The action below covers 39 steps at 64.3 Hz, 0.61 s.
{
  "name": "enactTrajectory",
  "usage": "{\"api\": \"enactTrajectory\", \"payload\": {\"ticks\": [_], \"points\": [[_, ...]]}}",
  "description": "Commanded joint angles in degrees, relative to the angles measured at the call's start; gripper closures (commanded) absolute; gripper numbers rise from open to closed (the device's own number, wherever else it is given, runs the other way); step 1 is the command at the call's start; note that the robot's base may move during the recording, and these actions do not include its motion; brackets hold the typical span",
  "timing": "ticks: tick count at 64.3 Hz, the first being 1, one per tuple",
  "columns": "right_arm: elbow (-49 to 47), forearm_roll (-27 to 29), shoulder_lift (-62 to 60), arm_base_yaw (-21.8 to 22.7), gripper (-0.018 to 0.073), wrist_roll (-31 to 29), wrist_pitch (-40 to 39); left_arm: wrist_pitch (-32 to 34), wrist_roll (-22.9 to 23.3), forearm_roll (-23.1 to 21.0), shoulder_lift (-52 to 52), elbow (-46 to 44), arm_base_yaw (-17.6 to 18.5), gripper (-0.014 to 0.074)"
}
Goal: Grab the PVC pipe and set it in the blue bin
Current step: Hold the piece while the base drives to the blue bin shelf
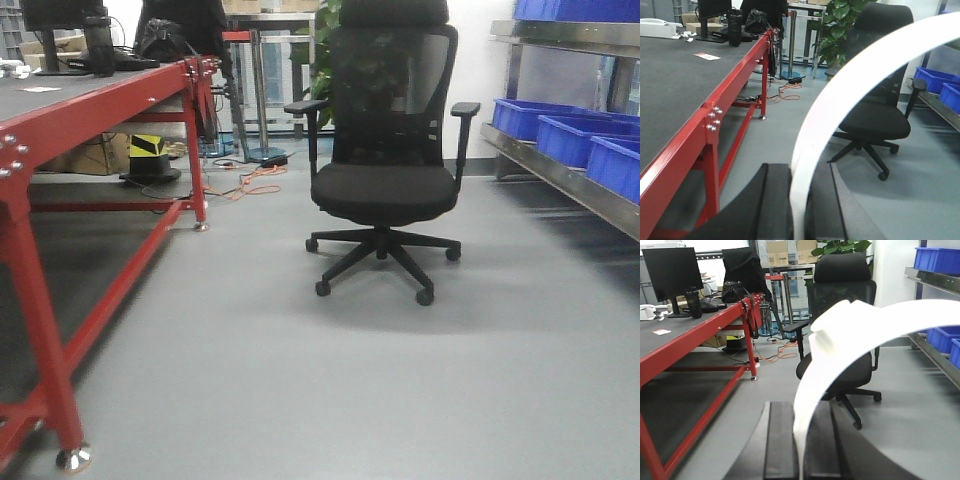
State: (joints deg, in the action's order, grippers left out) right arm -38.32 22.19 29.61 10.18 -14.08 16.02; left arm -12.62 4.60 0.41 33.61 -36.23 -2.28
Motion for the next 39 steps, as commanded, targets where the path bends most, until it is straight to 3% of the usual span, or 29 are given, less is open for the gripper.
{"api": "enactTrajectory", "payload": {"ticks": [1,39], "points": [[-0.51,-0.47,-0.17,-0.12,0.0711,0.06,-1.4,1.62,0.15,-0.41,-0.3,0.01,-0.08,0.0707],[-0.51,-0.47,-0.17,-0.12,0.0711,0.06,-1.4,1.62,0.15,-0.41,-0.3,0.01,-0.08,0.0707]]}}
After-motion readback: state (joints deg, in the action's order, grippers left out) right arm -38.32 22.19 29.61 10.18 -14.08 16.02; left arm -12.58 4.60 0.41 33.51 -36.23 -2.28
